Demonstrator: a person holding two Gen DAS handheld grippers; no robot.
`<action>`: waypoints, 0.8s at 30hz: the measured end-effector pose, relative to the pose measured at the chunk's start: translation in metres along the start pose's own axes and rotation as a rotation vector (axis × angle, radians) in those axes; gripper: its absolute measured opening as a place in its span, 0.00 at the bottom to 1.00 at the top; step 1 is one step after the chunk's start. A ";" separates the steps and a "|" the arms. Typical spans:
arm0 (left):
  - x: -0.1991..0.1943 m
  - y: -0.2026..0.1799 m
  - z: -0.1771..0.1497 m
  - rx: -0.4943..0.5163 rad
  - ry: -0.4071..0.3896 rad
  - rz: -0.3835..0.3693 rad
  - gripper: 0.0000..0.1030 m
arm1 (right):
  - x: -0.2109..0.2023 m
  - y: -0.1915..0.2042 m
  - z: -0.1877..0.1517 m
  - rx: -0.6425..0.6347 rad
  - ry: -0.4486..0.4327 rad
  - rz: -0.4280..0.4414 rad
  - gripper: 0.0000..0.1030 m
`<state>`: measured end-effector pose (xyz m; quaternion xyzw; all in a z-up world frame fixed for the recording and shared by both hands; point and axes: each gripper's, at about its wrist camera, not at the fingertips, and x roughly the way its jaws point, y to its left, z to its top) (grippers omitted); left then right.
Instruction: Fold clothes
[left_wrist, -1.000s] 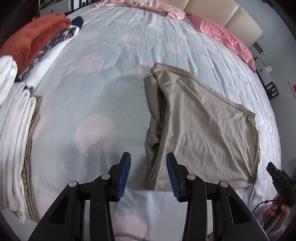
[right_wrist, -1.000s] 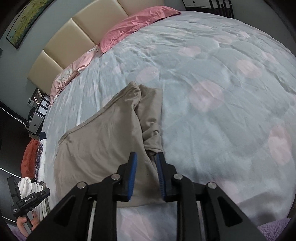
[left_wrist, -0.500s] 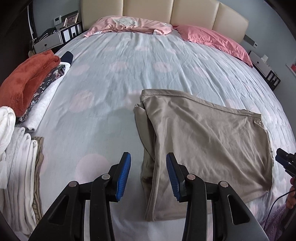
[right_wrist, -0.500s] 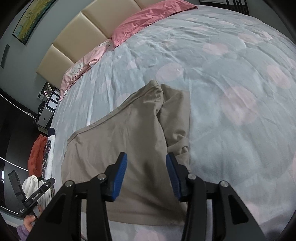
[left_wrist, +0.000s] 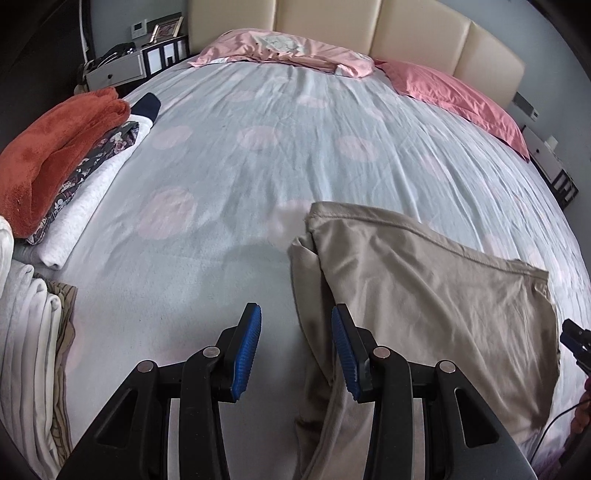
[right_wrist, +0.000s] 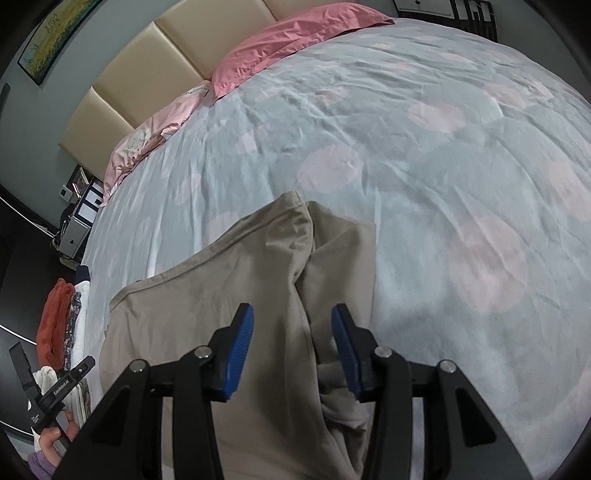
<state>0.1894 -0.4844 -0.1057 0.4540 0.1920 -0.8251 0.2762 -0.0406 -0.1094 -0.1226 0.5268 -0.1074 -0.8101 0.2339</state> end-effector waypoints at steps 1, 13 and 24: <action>0.002 0.002 0.002 -0.011 -0.002 -0.001 0.41 | 0.002 0.000 0.002 -0.002 -0.003 -0.004 0.42; 0.024 0.000 0.014 0.008 -0.012 0.020 0.41 | 0.019 -0.003 0.015 -0.020 0.000 -0.019 0.42; 0.034 0.009 0.017 0.001 0.000 0.001 0.41 | 0.015 -0.030 0.032 0.092 -0.029 0.075 0.44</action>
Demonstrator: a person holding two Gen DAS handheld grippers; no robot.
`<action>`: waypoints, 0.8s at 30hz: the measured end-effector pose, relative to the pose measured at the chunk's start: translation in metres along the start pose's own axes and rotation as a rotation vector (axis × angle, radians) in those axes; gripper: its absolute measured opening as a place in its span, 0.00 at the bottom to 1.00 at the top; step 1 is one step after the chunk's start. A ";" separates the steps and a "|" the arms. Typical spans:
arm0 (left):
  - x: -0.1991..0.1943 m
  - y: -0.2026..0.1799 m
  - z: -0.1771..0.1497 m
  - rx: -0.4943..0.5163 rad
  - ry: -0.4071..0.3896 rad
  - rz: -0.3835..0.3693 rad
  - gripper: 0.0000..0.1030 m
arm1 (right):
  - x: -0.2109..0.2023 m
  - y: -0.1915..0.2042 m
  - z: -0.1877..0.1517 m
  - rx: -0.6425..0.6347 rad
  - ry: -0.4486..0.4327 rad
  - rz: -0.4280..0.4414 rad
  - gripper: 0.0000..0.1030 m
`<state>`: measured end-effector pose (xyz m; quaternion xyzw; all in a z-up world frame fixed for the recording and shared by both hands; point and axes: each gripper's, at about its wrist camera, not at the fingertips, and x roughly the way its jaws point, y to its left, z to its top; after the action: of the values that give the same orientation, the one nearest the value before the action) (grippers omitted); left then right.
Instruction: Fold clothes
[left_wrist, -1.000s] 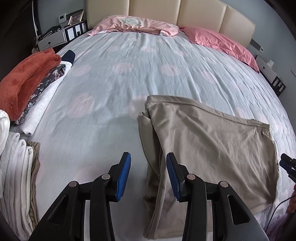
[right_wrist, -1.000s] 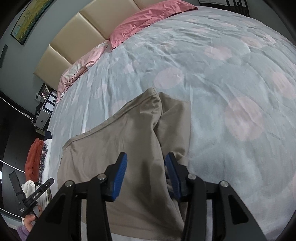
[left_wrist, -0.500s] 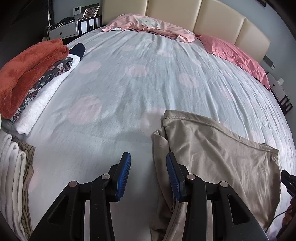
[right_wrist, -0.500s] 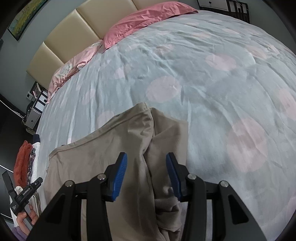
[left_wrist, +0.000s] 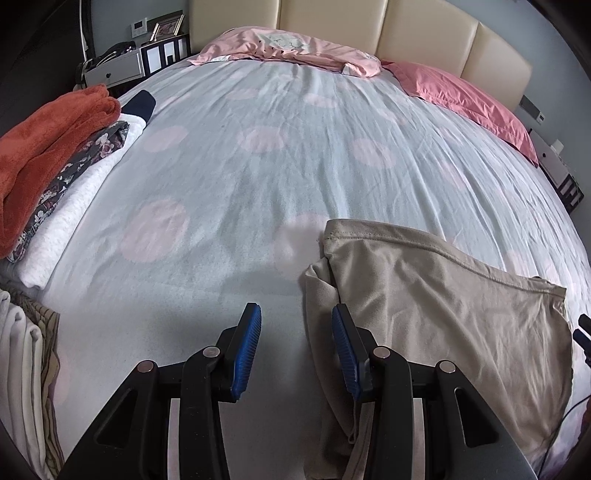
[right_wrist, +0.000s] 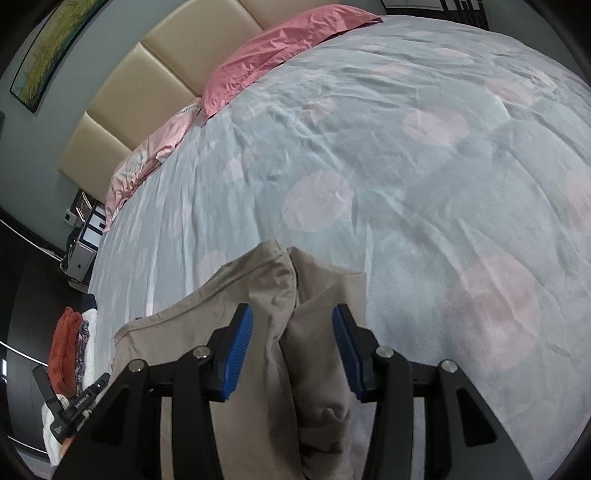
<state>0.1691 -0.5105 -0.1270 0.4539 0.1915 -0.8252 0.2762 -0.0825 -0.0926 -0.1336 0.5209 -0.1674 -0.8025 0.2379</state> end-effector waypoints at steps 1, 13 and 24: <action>0.000 0.002 0.000 -0.007 -0.001 -0.004 0.41 | 0.000 -0.003 0.002 0.015 0.000 0.005 0.45; 0.004 0.001 0.000 -0.008 0.011 -0.033 0.41 | 0.016 -0.016 0.002 0.050 0.052 -0.034 0.61; 0.005 -0.016 -0.005 0.053 0.019 -0.022 0.41 | 0.031 0.011 -0.013 -0.111 0.118 -0.109 0.54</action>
<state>0.1603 -0.4963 -0.1326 0.4669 0.1770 -0.8286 0.2533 -0.0790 -0.1191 -0.1562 0.5617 -0.0799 -0.7903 0.2316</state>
